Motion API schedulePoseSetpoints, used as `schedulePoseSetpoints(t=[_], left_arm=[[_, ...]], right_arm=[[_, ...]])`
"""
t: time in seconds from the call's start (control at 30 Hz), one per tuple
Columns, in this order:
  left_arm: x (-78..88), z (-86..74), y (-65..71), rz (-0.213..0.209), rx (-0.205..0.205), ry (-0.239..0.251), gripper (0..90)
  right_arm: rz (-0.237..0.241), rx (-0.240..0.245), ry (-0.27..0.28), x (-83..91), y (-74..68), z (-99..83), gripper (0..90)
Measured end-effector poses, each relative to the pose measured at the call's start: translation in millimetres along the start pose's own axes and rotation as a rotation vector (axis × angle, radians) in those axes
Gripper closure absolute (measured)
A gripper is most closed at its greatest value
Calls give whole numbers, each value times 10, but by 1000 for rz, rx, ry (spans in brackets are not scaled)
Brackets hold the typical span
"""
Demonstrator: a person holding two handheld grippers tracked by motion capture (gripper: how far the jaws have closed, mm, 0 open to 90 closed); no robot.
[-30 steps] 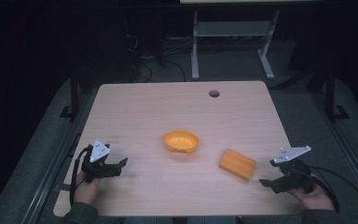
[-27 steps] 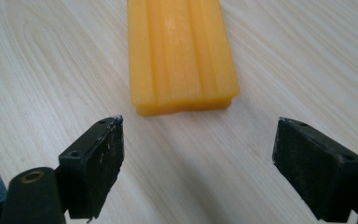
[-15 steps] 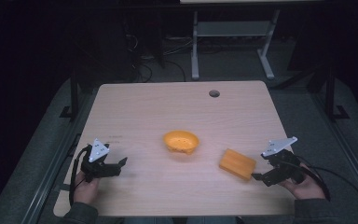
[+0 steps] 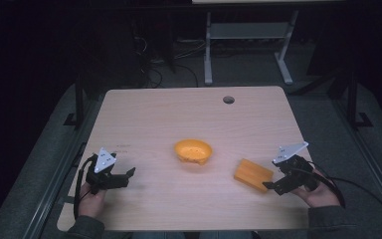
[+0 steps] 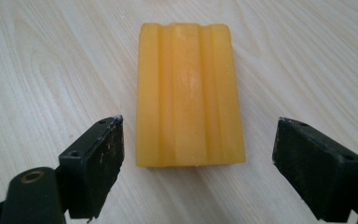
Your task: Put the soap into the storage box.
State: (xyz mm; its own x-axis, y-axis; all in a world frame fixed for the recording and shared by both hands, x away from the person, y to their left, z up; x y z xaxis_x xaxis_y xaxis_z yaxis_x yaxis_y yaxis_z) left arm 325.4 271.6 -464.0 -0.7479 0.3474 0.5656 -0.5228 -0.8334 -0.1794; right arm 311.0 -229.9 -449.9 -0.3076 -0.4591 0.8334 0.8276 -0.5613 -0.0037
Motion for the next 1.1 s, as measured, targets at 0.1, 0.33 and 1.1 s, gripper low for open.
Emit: schedulePoseSetpoints(t=[0.1,0.33,1.1], left_arm=[[2,0,-3,0,0,2,141],[4,-1,-4,0,3,0,141],[13,3,-22,1,0,5,141]], right_arm=[[2,7,-1,-10,-1,30,158],[15,19,-12,-75,-11,118,158],[52,69,-91,-418,-8,269,157]])
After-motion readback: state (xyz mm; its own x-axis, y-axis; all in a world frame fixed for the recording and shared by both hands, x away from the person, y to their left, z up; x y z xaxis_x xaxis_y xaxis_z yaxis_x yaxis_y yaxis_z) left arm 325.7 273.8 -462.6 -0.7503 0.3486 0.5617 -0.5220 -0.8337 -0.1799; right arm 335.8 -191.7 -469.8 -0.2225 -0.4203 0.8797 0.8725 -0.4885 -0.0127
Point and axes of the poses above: each handheld gripper's, and its own axes: x roughly backward along the jaws, z roughly out of its top, y roughly to its right, the point moved 5 cm from there along -x, roughly forward along the jaws, and after that the axes turned 2 degrees about z, right-handed, at the moved point
